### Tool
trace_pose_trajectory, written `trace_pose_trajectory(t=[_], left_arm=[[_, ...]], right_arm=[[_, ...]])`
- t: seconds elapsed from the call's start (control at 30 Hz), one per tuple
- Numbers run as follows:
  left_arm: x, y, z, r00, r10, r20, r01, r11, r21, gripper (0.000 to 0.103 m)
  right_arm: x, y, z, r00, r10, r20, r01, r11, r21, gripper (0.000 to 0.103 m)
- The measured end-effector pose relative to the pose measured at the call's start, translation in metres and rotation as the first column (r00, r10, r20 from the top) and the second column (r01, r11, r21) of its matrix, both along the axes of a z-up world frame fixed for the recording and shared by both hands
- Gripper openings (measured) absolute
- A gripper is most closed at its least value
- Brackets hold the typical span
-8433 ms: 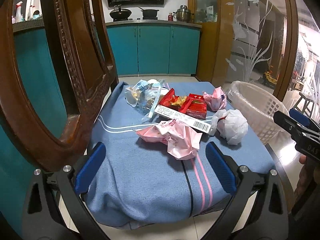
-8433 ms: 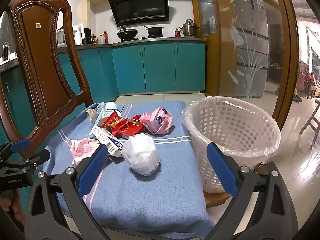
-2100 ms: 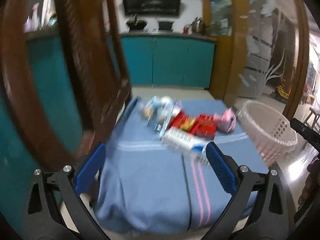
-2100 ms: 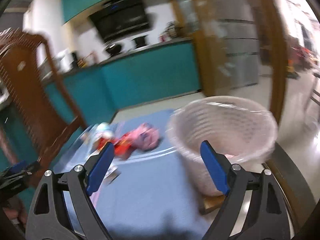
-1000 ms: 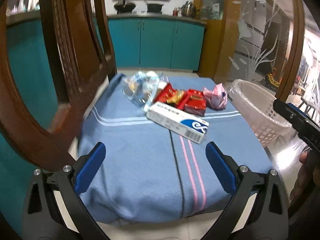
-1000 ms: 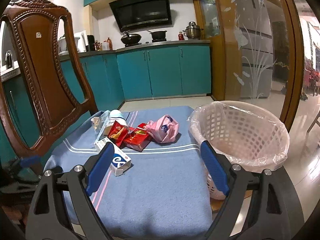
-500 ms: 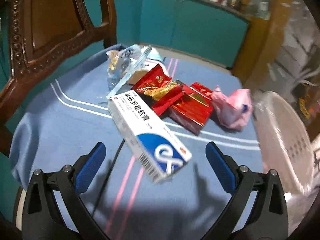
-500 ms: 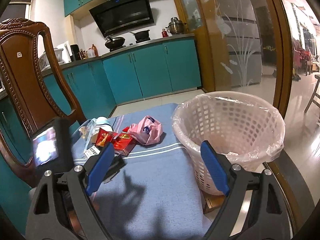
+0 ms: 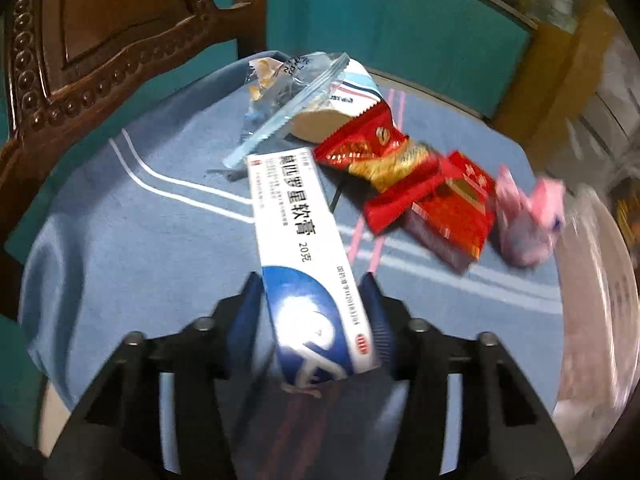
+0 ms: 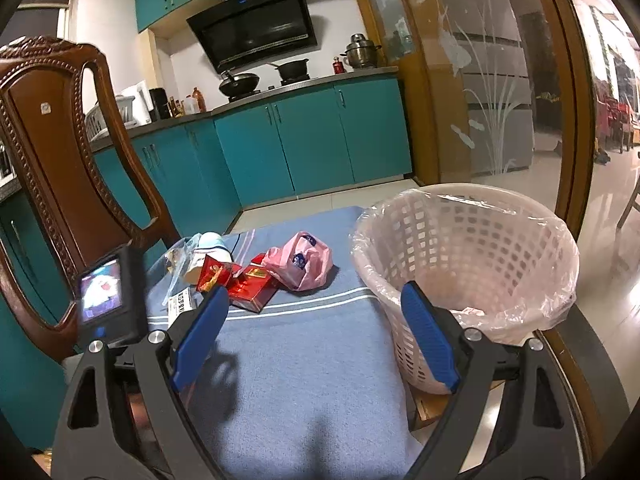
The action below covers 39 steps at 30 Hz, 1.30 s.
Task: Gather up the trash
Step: 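Grasp the white-blue ointment box with the left tool, then drop the pink bag into the basket with right tool while left holds ointment box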
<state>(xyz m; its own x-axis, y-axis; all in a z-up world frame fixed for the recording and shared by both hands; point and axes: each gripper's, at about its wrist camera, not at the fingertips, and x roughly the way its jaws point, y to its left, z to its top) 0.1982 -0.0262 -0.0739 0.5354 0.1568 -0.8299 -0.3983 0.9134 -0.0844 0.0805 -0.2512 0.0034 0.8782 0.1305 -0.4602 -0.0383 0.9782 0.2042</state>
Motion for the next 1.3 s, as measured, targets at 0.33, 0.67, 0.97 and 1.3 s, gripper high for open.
trace_pose_trajectory(t=[0.33, 0.67, 0.97, 1.3], left_arm=[[-0.094, 0.019, 0.051, 0.918, -0.37, 0.144, 0.36, 0.928, 0.093, 0.041], [-0.116, 0.048, 0.074, 0.86, -0.437, 0.263, 0.392, 0.896, 0.209, 0.041], [-0.112, 0.049, 0.06, 0.861, -0.448, 0.24, 0.398, 0.888, 0.228, 0.041], [-0.108, 0.04, 0.065, 0.86, -0.439, 0.26, 0.393, 0.895, 0.209, 0.041]], right_arm=[[0.05, 0.016, -0.01, 0.995, 0.04, -0.086, -0.038, 0.999, 0.03, 0.086], [0.141, 0.047, -0.039, 0.98, -0.001, -0.198, 0.011, 0.999, 0.046, 0.083], [0.156, 0.045, -0.036, 0.963, 0.05, -0.265, -0.035, 0.997, 0.062, 0.027], [0.016, 0.04, 0.018, 0.982, 0.168, -0.09, -0.164, 0.985, 0.051, 0.026]])
